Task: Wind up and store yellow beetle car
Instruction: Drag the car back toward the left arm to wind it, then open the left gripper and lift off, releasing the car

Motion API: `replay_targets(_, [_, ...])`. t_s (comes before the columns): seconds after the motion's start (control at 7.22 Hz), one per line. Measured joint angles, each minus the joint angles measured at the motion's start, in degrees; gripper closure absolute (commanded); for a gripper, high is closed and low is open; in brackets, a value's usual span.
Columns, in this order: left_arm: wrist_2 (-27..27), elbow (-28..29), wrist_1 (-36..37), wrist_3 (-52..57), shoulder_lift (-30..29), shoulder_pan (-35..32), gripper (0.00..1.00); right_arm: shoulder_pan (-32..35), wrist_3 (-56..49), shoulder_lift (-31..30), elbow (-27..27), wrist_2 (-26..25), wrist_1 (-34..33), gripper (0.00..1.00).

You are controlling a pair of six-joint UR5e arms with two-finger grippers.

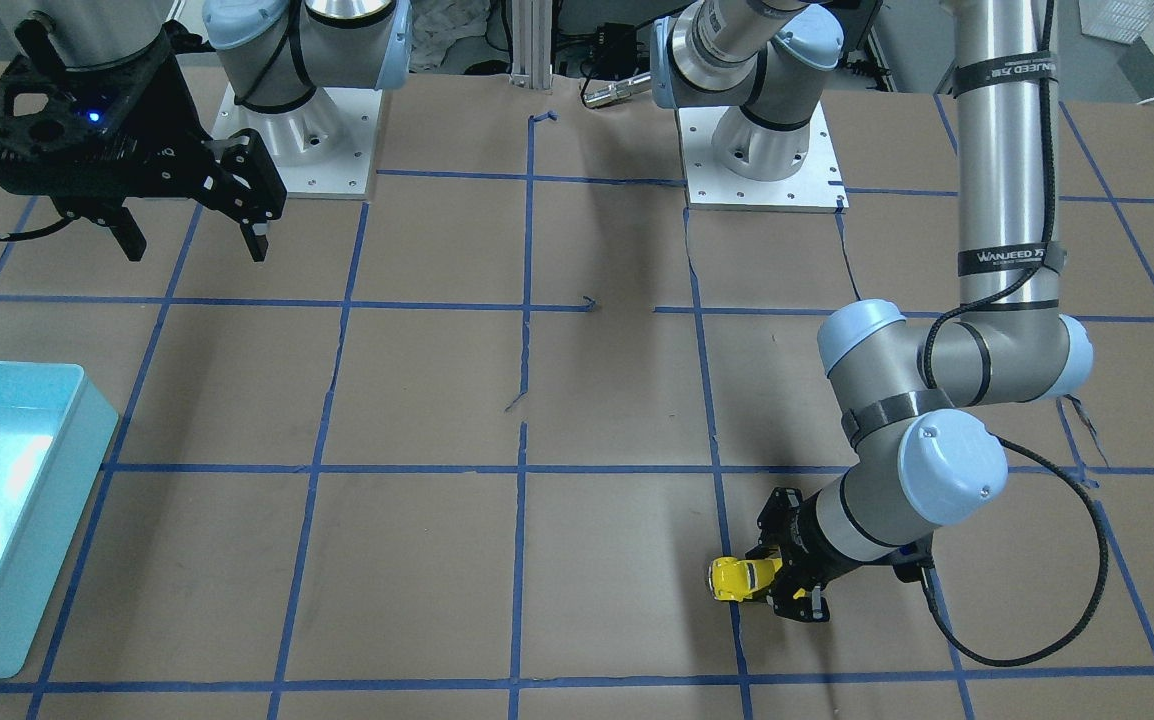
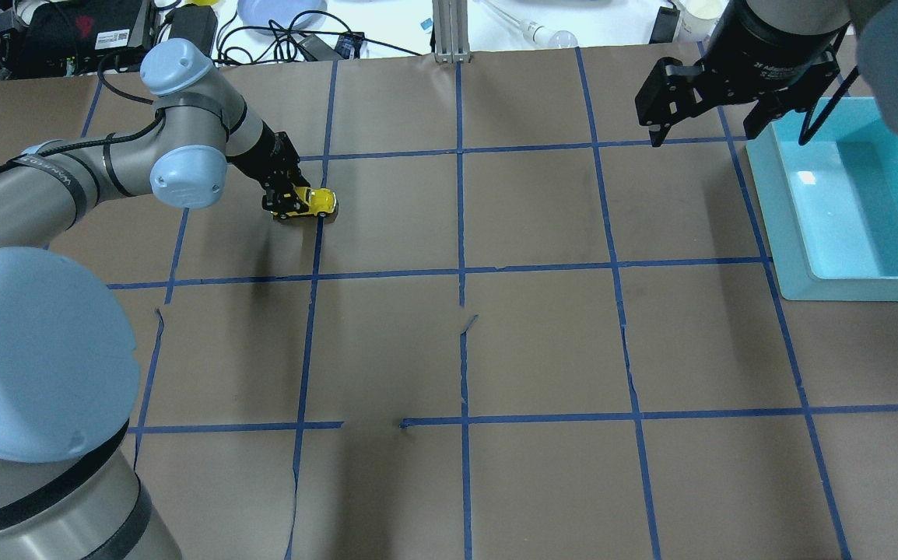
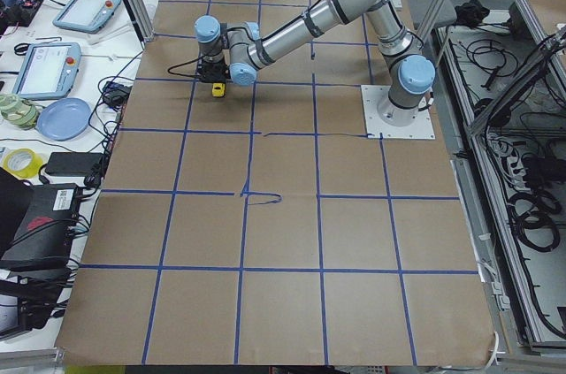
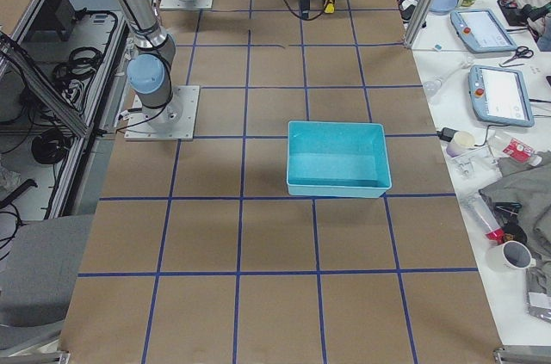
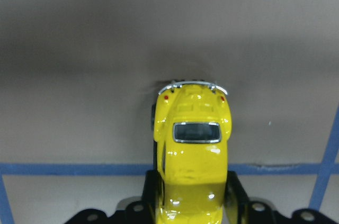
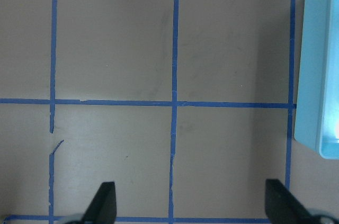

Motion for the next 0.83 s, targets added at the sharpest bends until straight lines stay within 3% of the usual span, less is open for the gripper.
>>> replay_targets(0.83, [2.8, -0.1, -0.1, 8.2, 0.1, 5.3, 1.00, 0.0, 0.0, 0.0, 0.0, 0.0, 0.0, 0.00])
